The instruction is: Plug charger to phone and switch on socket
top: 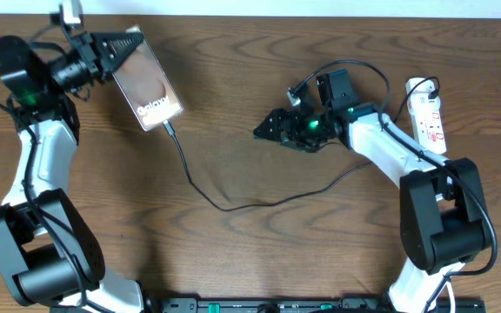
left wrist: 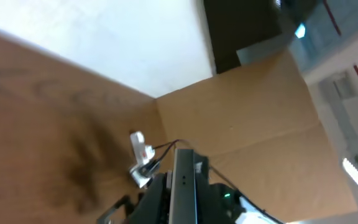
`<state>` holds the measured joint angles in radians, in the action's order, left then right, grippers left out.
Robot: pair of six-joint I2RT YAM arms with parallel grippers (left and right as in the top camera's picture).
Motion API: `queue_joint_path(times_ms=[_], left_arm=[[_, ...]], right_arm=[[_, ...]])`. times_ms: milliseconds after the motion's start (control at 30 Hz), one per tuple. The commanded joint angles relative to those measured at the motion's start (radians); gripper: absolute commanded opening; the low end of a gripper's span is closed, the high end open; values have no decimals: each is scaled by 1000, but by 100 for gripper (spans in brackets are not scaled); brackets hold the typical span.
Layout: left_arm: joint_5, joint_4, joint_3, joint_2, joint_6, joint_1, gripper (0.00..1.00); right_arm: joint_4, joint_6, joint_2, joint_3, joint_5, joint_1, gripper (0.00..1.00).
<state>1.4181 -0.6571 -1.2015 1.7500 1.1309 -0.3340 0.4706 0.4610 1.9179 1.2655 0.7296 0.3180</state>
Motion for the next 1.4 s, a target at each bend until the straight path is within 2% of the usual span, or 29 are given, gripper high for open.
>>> queue_joint_path(times_ms=[0, 233, 367, 500, 600, 800, 1200, 1367], left_arm=[[5, 145, 26, -18, -202, -6, 7], [-63, 560, 44, -18, -533, -5, 7], [-198, 792, 74, -18, -692, 3, 7], [-336, 926, 122, -17, -791, 21, 7], [-386, 954, 173, -17, -828, 40, 7], [-483, 955, 267, -16, -828, 68, 8], [-547, 956, 325, -10, -828, 72, 7], [-647, 955, 347, -5, -829, 72, 7]], right_arm=[[90, -121, -3, 107, -223, 1, 99], [159, -130, -3, 177, -309, 26, 99], [158, -138, -3, 179, -313, 35, 99], [158, -137, -3, 179, -313, 41, 99], [158, -137, -3, 179, -313, 41, 99], [159, -137, -3, 179, -312, 51, 99], [158, -137, -3, 179, -313, 73, 99], [159, -137, -3, 179, -312, 80, 99]])
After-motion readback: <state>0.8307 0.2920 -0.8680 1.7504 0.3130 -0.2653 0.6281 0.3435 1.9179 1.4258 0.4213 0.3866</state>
